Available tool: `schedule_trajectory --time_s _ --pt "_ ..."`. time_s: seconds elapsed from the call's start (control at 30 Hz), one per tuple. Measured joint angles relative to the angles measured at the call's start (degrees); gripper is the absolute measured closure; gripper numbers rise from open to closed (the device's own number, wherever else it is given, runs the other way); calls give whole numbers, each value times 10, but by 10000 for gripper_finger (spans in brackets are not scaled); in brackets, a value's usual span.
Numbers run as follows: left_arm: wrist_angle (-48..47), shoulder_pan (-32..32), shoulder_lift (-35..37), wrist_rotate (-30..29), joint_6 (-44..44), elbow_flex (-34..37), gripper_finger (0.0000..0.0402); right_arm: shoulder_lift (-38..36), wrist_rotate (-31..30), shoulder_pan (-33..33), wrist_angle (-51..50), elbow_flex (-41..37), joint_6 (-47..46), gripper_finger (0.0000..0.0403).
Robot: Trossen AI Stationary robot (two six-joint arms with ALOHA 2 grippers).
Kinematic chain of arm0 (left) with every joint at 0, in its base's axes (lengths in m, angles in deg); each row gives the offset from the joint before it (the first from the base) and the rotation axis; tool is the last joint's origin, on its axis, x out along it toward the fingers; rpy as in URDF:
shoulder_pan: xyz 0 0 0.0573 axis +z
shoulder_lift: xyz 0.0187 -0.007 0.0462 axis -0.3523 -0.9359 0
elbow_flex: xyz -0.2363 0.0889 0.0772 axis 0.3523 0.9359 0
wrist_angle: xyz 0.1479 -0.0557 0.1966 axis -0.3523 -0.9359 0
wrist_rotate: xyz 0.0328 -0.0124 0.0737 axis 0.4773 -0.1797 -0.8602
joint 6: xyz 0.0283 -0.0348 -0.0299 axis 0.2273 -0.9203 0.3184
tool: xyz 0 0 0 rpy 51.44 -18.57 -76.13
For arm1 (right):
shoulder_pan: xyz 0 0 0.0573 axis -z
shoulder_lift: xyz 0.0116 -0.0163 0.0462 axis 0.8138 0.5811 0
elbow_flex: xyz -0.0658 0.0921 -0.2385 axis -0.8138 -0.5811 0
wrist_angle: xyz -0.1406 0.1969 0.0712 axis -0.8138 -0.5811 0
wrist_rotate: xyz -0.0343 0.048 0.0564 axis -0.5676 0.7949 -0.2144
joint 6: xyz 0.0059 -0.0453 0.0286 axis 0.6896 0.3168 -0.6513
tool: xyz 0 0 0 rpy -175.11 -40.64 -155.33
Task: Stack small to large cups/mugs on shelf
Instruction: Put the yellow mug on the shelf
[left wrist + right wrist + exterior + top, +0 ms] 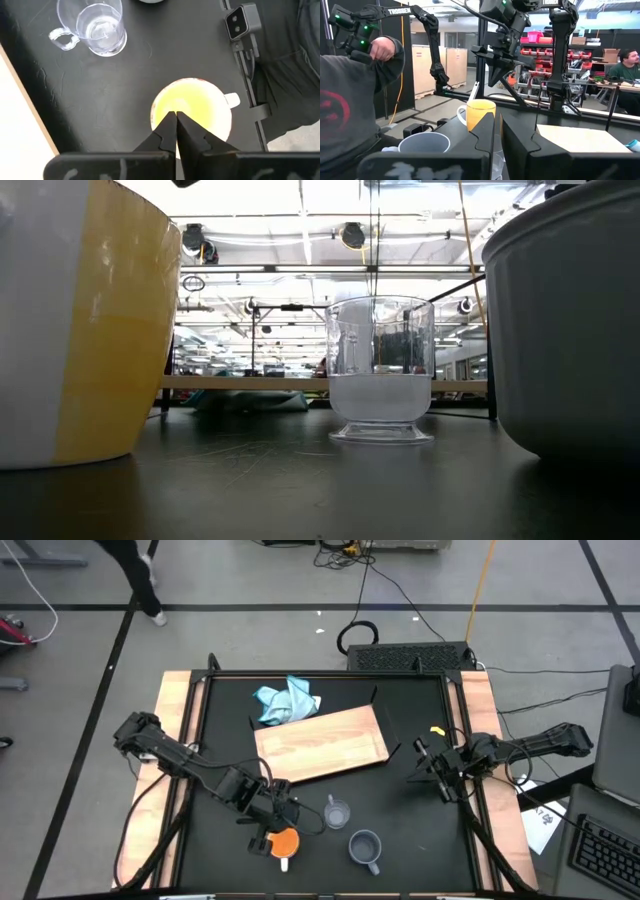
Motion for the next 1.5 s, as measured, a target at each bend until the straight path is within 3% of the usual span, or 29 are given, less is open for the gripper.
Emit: schedule_trajectory --time_s 0.23,0.53,0.9,1.5 --pt "3 3 0 0 -10 0 335 0 0 0 0 0 0 378" --pt "7 2 -2 4 -14 0 227 0 0 0 0 0 0 378" --pt "6 9 -65 48 -5 0 117 0 0 0 0 0 0 378" --pt "5 15 -94 38 3 0 104 0 0 0 -8 0 0 378"
